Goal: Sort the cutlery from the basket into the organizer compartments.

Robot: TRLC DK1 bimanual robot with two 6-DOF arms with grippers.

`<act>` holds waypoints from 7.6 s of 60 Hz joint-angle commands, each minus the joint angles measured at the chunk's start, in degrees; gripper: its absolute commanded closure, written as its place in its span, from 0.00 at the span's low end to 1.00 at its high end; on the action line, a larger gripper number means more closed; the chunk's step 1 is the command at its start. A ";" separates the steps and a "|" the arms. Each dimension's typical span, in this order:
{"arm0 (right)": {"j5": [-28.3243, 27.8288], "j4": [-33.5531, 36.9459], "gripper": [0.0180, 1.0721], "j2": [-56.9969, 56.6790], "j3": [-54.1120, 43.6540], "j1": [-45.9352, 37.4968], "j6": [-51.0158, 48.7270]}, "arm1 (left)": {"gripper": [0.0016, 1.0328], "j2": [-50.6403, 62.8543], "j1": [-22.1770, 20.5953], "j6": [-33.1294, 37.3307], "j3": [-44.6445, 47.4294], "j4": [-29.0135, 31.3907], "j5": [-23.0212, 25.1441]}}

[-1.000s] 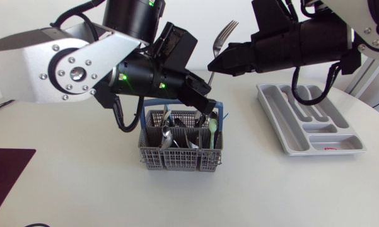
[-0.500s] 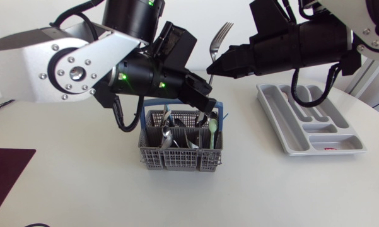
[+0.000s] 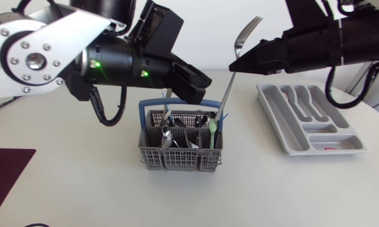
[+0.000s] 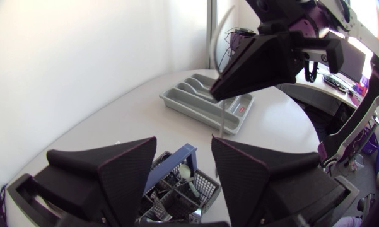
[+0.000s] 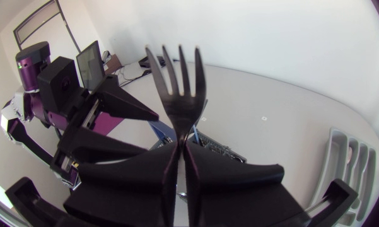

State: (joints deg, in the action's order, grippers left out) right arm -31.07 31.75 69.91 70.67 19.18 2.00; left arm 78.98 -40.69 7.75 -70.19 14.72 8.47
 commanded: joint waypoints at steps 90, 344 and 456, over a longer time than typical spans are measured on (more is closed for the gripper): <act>19.64 11.14 0.93 46.99 34.79 -42.21 -31.18 | 0.32 -13.85 -1.50 26.27 19.92 2.24 -6.36; 18.50 2.53 0.37 -9.44 -17.06 -6.08 -24.32 | 0.97 -20.53 19.94 5.52 10.52 11.47 26.34; -5.32 -3.80 0.58 -23.33 -30.33 9.03 -33.20 | 0.97 -2.34 -4.14 4.03 -3.81 14.28 39.34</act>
State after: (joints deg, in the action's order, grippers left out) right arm -35.83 28.77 45.91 41.69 27.68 -30.28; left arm 75.92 -44.34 13.02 -71.85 28.69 46.41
